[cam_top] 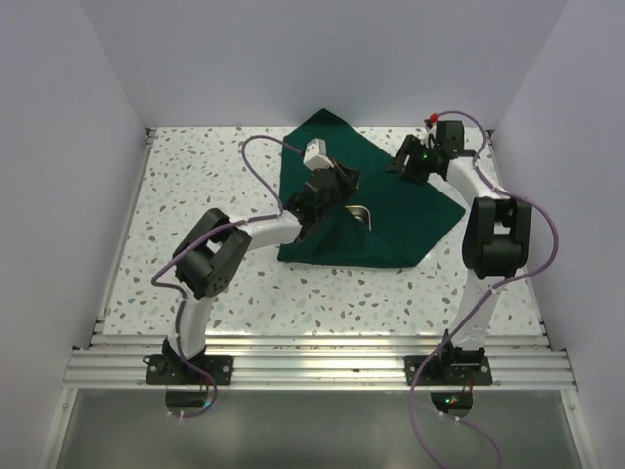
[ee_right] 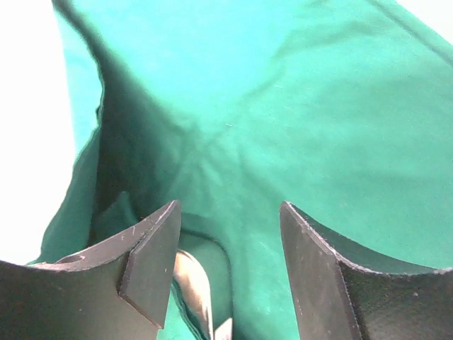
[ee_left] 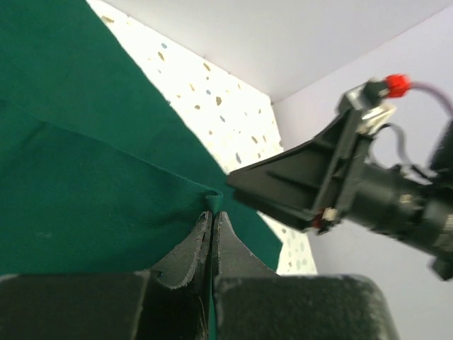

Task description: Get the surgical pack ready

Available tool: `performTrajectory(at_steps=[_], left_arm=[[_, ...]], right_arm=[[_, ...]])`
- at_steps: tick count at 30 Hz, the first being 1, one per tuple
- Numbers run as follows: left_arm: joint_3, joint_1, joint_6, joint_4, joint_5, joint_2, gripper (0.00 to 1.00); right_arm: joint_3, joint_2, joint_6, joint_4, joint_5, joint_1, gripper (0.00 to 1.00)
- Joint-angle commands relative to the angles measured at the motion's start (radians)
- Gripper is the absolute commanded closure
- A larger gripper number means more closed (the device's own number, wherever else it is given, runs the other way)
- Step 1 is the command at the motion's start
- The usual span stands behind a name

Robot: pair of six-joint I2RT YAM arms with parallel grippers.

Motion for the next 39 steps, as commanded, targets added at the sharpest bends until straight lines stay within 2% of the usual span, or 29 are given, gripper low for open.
performTrajectory(at_steps=[1,5,9,15,17,21,22,24,25,28,33,35,39], left_arm=[[0.028,-0.018,0.023,0.143,0.025,0.049,1.00],[0.032,-0.041,0.046,0.163,0.029,0.093,1.00],[0.030,-0.055,0.048,0.175,0.038,0.129,0.98],[0.038,-0.064,0.045,0.191,0.065,0.176,0.93],[0.047,-0.067,0.051,0.192,0.078,0.193,0.88],[0.062,-0.067,0.072,0.189,0.096,0.207,0.75],[0.065,-0.067,0.080,0.188,0.104,0.209,0.65],[0.085,-0.067,0.100,0.169,0.122,0.207,0.55],[0.091,-0.067,0.103,0.163,0.127,0.205,0.45],[0.108,-0.066,0.115,0.165,0.176,0.189,0.36],[0.137,-0.061,0.179,0.101,0.210,0.115,0.30],[0.163,-0.048,0.203,0.003,0.211,0.074,0.30],[0.070,0.029,0.198,-0.091,0.257,-0.056,0.31]], right_arm=[[-0.051,-0.087,-0.026,-0.086,0.222,0.030,0.38],[-0.165,-0.154,0.029,-0.089,0.359,-0.002,0.38],[-0.311,-0.237,0.119,-0.011,0.377,-0.120,0.41],[-0.387,-0.334,0.089,-0.046,0.564,-0.170,0.44],[-0.390,-0.346,0.084,-0.058,0.638,-0.185,0.45],[-0.388,-0.329,0.089,-0.068,0.652,-0.229,0.46],[-0.384,-0.319,0.089,-0.069,0.654,-0.234,0.46],[-0.356,-0.285,0.090,-0.081,0.658,-0.240,0.47],[-0.342,-0.274,0.092,-0.083,0.664,-0.242,0.47],[-0.324,-0.243,0.100,-0.086,0.683,-0.242,0.50],[-0.278,-0.187,0.096,-0.078,0.654,-0.240,0.54],[-0.258,-0.156,0.101,-0.072,0.641,-0.240,0.54],[-0.241,-0.111,0.103,-0.055,0.629,-0.242,0.54]])
